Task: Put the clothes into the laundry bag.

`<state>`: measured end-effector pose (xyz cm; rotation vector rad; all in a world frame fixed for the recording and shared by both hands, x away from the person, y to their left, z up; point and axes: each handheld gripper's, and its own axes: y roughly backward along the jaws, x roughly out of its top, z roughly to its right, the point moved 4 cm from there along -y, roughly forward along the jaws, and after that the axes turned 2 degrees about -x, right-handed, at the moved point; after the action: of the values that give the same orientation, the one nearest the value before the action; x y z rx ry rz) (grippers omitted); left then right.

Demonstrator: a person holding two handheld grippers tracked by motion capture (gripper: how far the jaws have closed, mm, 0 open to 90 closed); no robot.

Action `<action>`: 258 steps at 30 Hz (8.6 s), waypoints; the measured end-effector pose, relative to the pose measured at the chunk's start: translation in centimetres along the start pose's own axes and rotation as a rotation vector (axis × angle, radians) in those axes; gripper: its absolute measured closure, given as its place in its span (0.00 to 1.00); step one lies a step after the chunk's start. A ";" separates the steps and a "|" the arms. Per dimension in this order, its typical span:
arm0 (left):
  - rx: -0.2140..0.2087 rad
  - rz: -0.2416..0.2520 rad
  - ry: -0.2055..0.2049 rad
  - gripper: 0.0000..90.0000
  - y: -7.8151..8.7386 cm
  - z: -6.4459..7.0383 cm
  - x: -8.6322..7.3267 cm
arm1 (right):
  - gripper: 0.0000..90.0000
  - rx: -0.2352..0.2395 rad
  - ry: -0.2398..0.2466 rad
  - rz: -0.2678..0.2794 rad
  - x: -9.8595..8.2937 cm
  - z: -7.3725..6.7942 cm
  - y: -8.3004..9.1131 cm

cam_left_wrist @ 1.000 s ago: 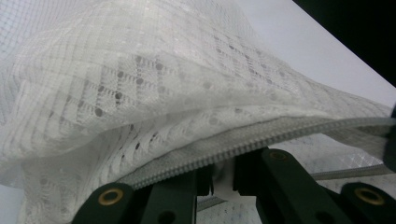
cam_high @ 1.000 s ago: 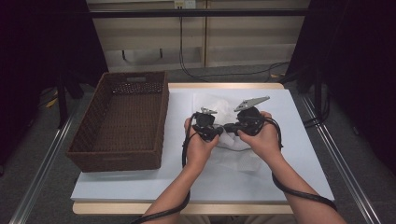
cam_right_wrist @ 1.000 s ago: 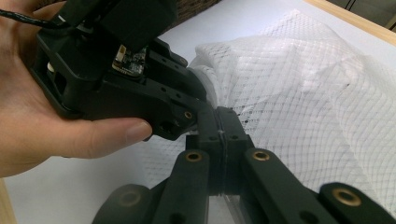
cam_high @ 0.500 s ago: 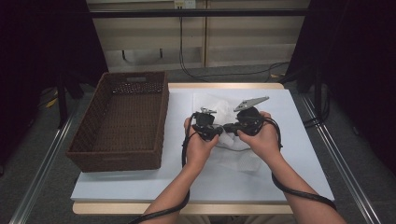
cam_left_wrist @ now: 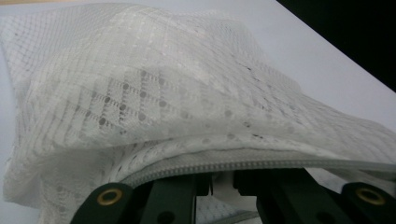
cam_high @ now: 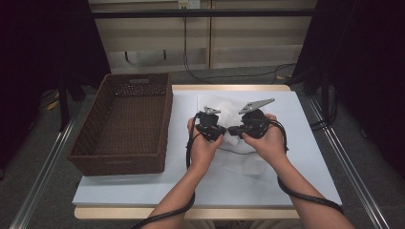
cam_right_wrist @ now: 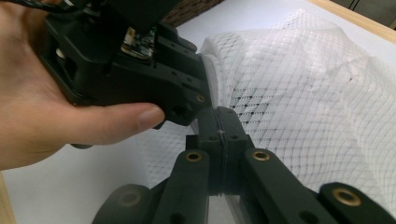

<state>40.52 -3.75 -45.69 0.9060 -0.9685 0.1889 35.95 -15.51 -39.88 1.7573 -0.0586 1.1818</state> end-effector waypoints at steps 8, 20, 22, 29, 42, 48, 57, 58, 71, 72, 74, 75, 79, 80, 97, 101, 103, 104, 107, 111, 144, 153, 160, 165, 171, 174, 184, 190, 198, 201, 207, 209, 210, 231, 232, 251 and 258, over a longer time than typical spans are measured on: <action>-0.016 -0.030 0.006 0.78 -0.6 -0.6 -1.0 | 1.00 -0.010 -0.002 -0.018 -0.4 0.2 -0.2; -0.063 -0.112 0.021 0.50 0.7 -0.1 -1.7 | 1.00 -0.019 -0.008 -0.023 -0.6 0.1 -0.6; -0.055 -0.118 -0.002 0.49 1.3 -0.2 -1.9 | 1.00 -0.018 -0.009 -0.024 -0.7 0.1 -0.6; -0.063 -0.150 -0.004 0.47 2.8 0.0 -2.2 | 1.00 -0.017 -0.013 -0.029 -0.8 0.3 -0.7; 0.027 -0.125 -0.070 0.43 4.9 -1.6 -2.0 | 1.00 0.021 -0.001 -0.057 -1.1 0.0 -1.5; 0.070 -0.108 -0.083 0.39 4.7 -2.6 -1.7 | 1.00 0.038 0.010 -0.065 -1.0 -0.2 -1.5; 0.078 -0.127 -0.137 0.42 4.0 -2.8 -1.2 | 1.00 0.052 0.025 -0.060 -0.5 -0.5 -1.2; 0.078 -0.127 -0.137 0.45 4.0 -2.8 -1.2 | 1.00 0.052 0.025 -0.060 -0.5 -0.5 -1.2; 0.038 -0.169 -0.165 0.91 3.6 -2.3 -0.8 | 1.00 0.062 0.021 -0.062 -0.3 -0.4 -1.3; 0.036 -0.170 -0.160 0.93 3.6 -2.2 -0.8 | 1.00 0.065 0.020 -0.059 -0.3 -0.4 -1.3; 0.021 -0.189 -0.120 0.98 3.9 -2.1 -0.8 | 1.00 0.066 0.021 -0.056 -0.2 -0.4 -1.3; 0.013 -0.181 -0.098 0.99 3.9 -2.0 -0.9 | 1.00 0.066 0.021 -0.054 -0.2 -0.4 -1.3; 0.005 -0.217 -0.067 0.99 4.4 -2.1 -1.3 | 0.96 0.075 -0.013 -0.048 -0.3 -0.2 -1.3; 0.000 -0.222 -0.058 0.99 4.5 -2.1 -1.5 | 0.94 0.079 -0.019 -0.043 -0.3 -0.2 -1.3; -0.039 -0.236 -0.044 0.99 5.2 -2.2 -3.3 | 0.95 0.132 0.006 -0.037 -0.7 -1.4 -1.3; -0.026 -0.242 -0.065 0.99 5.3 -2.0 -3.5 | 0.99 0.132 0.002 -0.029 -1.0 -1.4 -1.3; -0.033 -0.245 -0.075 0.99 5.3 -1.8 -3.7 | 1.00 0.128 0.003 -0.033 -1.1 -1.4 -1.2; -0.032 -0.250 -0.081 0.98 5.3 -1.7 -3.7 | 1.00 0.131 0.004 -0.031 -1.2 -1.5 -1.1; -0.035 -0.252 -0.081 0.98 5.3 -1.5 -3.7 | 1.00 0.140 0.010 -0.031 -1.4 -1.7 -1.0; -0.043 -0.244 -0.086 0.98 5.3 -1.3 -3.5 | 1.00 0.153 0.024 -0.047 -1.7 -2.4 -1.1; -0.113 -0.281 -0.073 0.99 5.1 -1.0 -4.6 | 1.00 -0.033 0.034 -0.120 -2.7 1.2 -9.0; -0.101 -0.258 -0.073 0.96 5.1 -1.0 -4.4 | 1.00 -0.023 -0.019 -0.101 -3.0 2.0 -8.1; -0.090 -0.226 -0.084 0.93 5.4 -1.0 -4.1 | 0.97 0.028 -0.015 -0.096 -3.5 0.8 -5.8; -0.086 -0.222 -0.086 0.93 5.4 -0.9 -4.1 | 0.90 0.044 -0.013 -0.084 -3.5 0.4 -4.0; -0.077 -0.230 -0.076 0.93 5.3 -1.3 -4.2 | 0.81 0.031 -0.023 -0.077 -3.6 0.6 -2.2; -0.083 -0.223 -0.078 0.93 5.4 -1.4 -4.1 | 0.79 0.012 -0.035 -0.075 -3.8 1.2 -1.7; -0.097 -0.226 -0.061 0.93 5.2 -1.4 -4.1 | 0.74 -0.034 -0.041 -0.077 -4.1 2.3 -0.9; -0.102 -0.206 -0.056 0.93 5.6 -1.1 -3.7 | 0.71 -0.039 -0.021 -0.102 -4.5 2.0 -2.4; -0.072 -0.198 -0.073 0.92 6.2 -1.3 -3.6 | 0.98 -0.014 0.053 -0.114 -5.0 1.1 -2.3; -0.061 -0.192 -0.067 0.92 6.3 -1.4 -3.7 | 0.99 0.004 0.072 -0.108 -5.4 0.7 -1.6; -0.051 -0.200 -0.086 0.84 6.3 -1.0 -4.0 | 0.99 0.014 0.096 -0.101 -6.2 0.0 -0.5; -0.037 -0.197 -0.103 0.77 6.4 -1.2 -4.1 | 0.99 0.013 0.092 -0.097 -6.4 0.1 -0.3; -0.029 -0.194 -0.098 0.68 6.4 -1.2 -4.1 | 0.99 0.013 0.089 -0.097 -6.5 0.1 -0.3; 0.102 -0.292 -0.114 0.36 6.4 -3.4 -7.3 | 0.86 -0.007 0.047 -0.082 -6.4 0.7 0.6; 0.109 -0.300 -0.123 0.38 6.4 -3.5 -7.3 | 0.85 0.006 0.046 -0.076 -6.4 0.7 0.6; 0.148 -0.316 -0.097 0.69 5.0 -4.4 -7.8 | 0.73 0.018 0.027 -0.079 -6.5 0.6 0.2; 0.123 -0.336 -0.038 0.97 5.3 -4.0 -7.9 | 0.72 0.026 0.035 -0.070 -6.2 0.2 -0.1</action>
<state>35.78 4.45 -49.75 1.1740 -0.8315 -0.0558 32.90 -18.38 -44.46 1.7466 0.0391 1.1661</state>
